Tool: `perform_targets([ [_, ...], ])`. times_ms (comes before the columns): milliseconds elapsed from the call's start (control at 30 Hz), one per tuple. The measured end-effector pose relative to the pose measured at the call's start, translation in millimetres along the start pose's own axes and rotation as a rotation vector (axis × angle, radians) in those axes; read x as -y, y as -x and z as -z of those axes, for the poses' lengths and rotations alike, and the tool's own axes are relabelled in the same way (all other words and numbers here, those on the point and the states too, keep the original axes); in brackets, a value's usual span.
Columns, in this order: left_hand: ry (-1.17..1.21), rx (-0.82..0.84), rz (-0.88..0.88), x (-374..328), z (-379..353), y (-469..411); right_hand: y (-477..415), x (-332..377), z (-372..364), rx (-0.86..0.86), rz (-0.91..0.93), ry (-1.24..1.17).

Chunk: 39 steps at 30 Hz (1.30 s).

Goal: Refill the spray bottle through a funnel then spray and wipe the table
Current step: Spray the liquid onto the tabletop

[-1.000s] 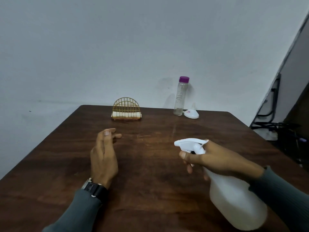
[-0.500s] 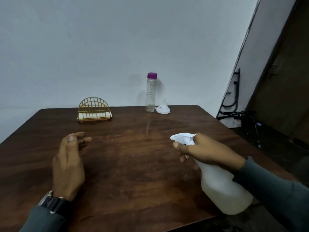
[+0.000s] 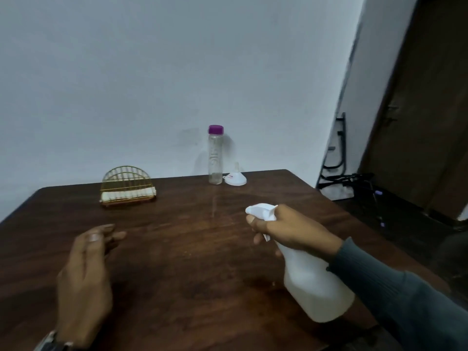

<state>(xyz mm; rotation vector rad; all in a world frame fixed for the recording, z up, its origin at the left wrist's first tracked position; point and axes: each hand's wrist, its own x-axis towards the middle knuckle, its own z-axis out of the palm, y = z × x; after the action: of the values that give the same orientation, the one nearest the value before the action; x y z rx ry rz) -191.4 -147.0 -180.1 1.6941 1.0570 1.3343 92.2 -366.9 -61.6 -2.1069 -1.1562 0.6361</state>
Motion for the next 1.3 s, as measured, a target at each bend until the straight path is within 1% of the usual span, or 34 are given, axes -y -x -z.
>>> perform_targets([
  [67,0.075,0.009,-0.035,-35,3,17,0,12,-10,0.095,0.065,0.071],
  [133,0.072,-0.008,-0.083,-51,6,26,-1,27,-22,0.13,0.098,0.152],
  [300,0.091,-0.031,-0.071,-51,4,24,-2,50,-43,0.063,0.081,0.149],
  [400,0.101,-0.03,-0.061,-53,5,26,-2,54,-47,0.037,0.127,0.143],
  [467,0.115,-0.027,-0.063,-55,5,26,0,54,-46,0.056,0.182,0.144],
  [567,0.122,-0.038,-0.053,-55,6,27,7,56,-47,0.131,0.222,0.183],
  [667,0.12,-0.052,-0.06,-55,7,27,14,57,-53,0.199,0.218,0.256],
  [767,0.116,-0.055,-0.051,-56,7,26,20,54,-54,0.173,0.21,0.301],
  [967,0.128,-0.04,-0.048,-55,7,27,24,39,-46,0.192,0.211,0.238],
  [1133,0.155,-0.05,-0.064,-55,7,26,24,19,-30,0.178,0.15,0.185],
  [1300,0.171,-0.053,-0.076,-56,7,27,31,12,-19,0.107,0.085,0.184],
])
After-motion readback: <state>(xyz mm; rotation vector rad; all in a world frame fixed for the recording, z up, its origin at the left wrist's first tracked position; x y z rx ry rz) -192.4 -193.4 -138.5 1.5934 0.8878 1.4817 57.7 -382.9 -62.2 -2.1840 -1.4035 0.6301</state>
